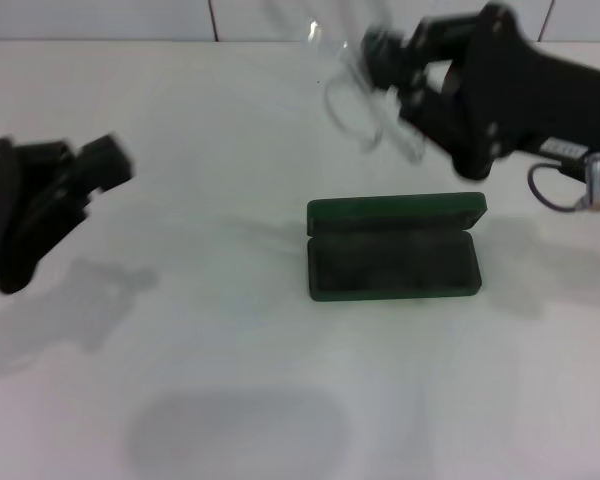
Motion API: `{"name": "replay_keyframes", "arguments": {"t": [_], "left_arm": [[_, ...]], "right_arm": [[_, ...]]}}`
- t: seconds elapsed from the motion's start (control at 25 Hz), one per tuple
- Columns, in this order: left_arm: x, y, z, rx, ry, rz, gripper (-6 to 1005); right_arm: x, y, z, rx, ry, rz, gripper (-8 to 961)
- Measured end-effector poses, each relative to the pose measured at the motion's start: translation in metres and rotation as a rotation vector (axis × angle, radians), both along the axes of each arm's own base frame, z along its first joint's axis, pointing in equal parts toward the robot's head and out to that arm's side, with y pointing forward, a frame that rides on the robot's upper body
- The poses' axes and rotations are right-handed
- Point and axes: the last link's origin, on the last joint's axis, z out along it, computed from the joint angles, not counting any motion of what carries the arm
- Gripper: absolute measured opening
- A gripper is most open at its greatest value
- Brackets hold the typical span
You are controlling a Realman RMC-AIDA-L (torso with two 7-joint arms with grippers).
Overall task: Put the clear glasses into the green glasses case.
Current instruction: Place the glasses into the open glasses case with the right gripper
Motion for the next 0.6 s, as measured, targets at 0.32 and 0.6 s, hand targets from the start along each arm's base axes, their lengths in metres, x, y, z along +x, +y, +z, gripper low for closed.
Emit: {"name": "replay_keyframes", "arguments": {"t": [0.32, 0.6], "left_arm": [[-0.029, -0.017, 0.013, 0.037, 0.082, 0.083, 44], [-0.041, -0.022, 0.029, 0.109, 0.08, 0.14, 44]], "right_arm": [[-0.019, -0.02, 0.003, 0.1, -0.549, -0.026, 78], [-0.037, -0.015, 0.01, 0.106, -0.804, -0.199, 78]]}}
